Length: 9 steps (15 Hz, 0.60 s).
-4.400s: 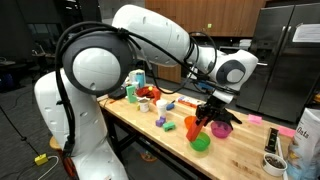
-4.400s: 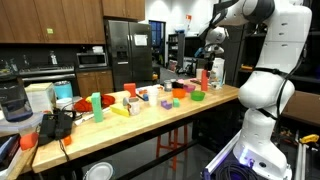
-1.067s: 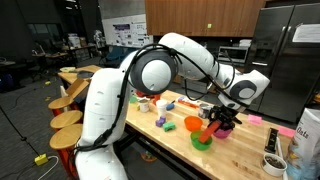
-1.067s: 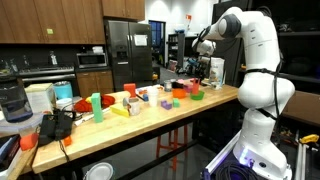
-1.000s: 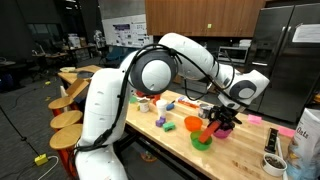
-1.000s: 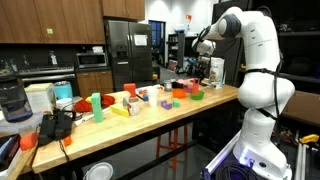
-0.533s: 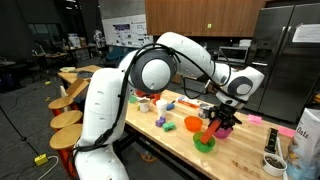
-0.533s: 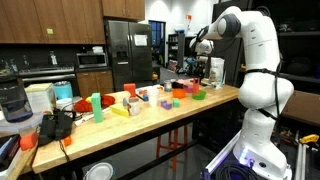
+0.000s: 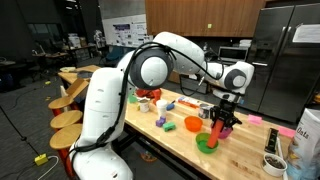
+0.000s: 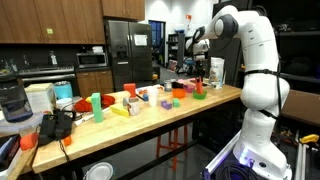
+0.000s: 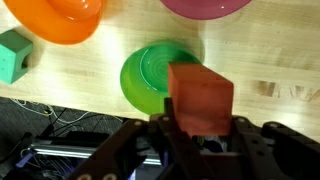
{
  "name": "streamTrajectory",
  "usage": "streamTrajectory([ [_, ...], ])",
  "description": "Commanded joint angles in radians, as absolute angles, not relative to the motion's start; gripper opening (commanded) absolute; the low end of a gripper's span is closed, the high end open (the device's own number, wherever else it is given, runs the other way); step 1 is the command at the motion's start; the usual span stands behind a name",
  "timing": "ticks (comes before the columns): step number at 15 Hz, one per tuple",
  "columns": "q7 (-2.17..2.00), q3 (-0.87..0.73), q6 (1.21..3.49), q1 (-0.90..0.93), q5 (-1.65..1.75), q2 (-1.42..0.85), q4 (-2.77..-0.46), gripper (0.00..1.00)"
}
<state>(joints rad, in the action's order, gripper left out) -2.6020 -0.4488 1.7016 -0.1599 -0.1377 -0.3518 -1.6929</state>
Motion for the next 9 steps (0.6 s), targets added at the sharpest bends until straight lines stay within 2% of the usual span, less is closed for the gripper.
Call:
streamTrajectory([
  [1,-2.602,-0.586,1.708,-0.042,-0.142,-0.399,-1.656,0.15],
  [7,-2.602,-0.646,1.700,0.039,-0.155,-0.428,-1.639,0.15],
  [8,-2.602,-0.650,1.701,0.048,-0.152,-0.429,-1.638,0.65],
  [9,-2.602,-0.655,1.705,0.059,-0.149,-0.426,-1.641,0.67],
])
